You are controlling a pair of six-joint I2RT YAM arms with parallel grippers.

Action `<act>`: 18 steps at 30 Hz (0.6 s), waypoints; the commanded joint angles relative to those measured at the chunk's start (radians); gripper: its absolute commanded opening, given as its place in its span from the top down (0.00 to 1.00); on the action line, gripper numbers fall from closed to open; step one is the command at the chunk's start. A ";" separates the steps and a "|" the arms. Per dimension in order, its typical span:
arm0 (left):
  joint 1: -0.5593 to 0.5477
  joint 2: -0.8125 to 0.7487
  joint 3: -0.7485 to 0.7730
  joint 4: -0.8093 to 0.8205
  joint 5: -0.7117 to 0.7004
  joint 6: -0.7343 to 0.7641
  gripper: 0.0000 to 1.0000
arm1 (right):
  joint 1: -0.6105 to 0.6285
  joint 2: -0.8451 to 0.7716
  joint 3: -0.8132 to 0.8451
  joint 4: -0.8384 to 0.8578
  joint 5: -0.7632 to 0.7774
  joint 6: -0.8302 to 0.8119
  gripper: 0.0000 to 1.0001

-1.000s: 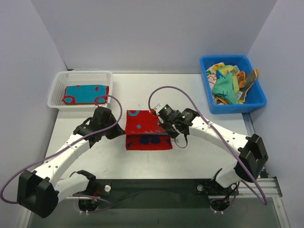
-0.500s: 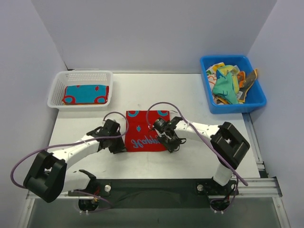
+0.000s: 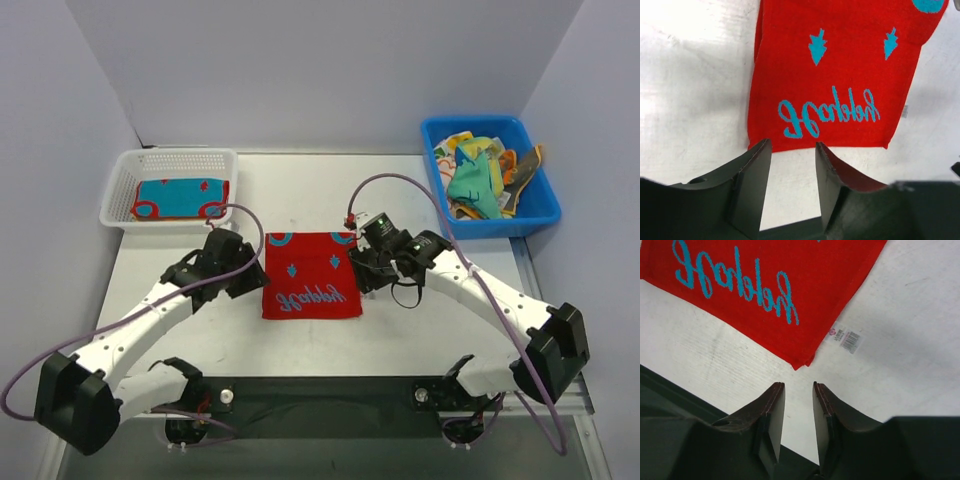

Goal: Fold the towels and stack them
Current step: Fold the towel

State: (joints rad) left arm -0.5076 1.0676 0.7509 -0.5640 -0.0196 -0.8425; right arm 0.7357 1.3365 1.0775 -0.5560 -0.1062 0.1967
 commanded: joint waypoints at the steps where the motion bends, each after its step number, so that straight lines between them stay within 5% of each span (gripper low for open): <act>1: -0.003 0.110 0.057 0.062 0.020 0.037 0.50 | -0.022 0.053 -0.099 0.127 -0.136 0.110 0.71; 11: -0.032 0.342 -0.079 0.268 0.115 -0.033 0.60 | -0.110 0.254 -0.252 0.297 -0.294 0.133 0.85; 18: -0.075 0.198 -0.311 0.322 0.110 -0.187 0.62 | -0.234 0.192 -0.367 0.285 -0.323 0.153 0.88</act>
State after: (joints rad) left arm -0.5529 1.3075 0.5289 -0.2073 0.0952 -0.9588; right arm 0.5369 1.5803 0.7696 -0.2306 -0.4576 0.3447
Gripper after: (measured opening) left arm 0.378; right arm 0.126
